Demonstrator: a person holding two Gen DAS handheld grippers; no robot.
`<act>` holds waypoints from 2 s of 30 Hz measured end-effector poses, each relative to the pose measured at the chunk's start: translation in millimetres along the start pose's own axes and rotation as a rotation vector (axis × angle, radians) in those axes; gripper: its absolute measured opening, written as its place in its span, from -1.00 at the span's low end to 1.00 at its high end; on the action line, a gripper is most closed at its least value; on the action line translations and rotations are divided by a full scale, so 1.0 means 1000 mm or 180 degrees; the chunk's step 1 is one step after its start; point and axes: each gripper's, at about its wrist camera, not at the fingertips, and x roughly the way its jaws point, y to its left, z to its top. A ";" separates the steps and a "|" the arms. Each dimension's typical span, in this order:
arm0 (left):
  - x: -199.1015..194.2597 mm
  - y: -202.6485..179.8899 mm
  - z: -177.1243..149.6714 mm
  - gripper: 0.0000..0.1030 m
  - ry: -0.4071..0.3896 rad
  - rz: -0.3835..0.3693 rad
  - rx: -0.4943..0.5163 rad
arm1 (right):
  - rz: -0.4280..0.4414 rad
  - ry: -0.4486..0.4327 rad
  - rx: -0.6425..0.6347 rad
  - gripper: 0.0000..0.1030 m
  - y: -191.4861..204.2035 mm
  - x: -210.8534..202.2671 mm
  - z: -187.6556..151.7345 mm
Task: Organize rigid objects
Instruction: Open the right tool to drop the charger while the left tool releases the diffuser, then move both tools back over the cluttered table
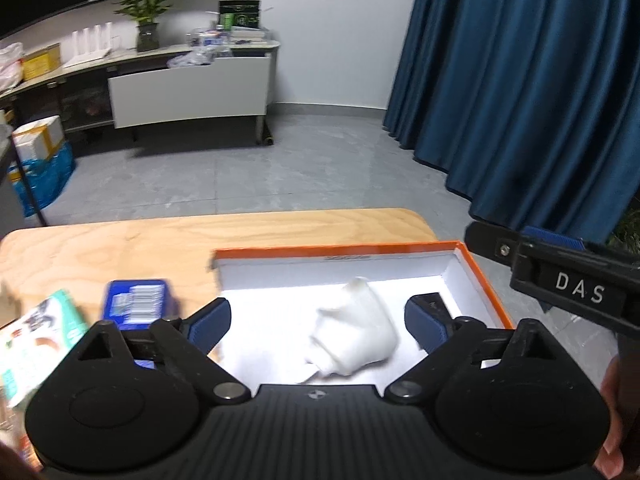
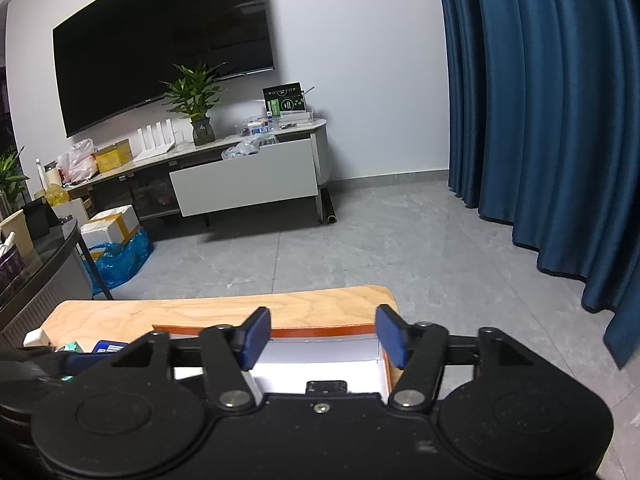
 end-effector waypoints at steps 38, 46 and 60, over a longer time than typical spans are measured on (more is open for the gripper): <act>-0.134 0.093 -0.070 0.92 -0.0224 0.0300 -0.0181 | 0.0391 0.0214 -0.0186 0.88 0.113 -0.119 -0.055; -0.151 0.123 -0.095 0.92 -0.0187 0.0454 -0.0277 | 0.0504 0.0305 -0.0315 0.88 0.139 -0.123 -0.075; -0.145 0.169 -0.130 0.92 -0.0003 0.0598 -0.0514 | 0.0655 0.0436 -0.0459 0.88 0.158 -0.125 -0.099</act>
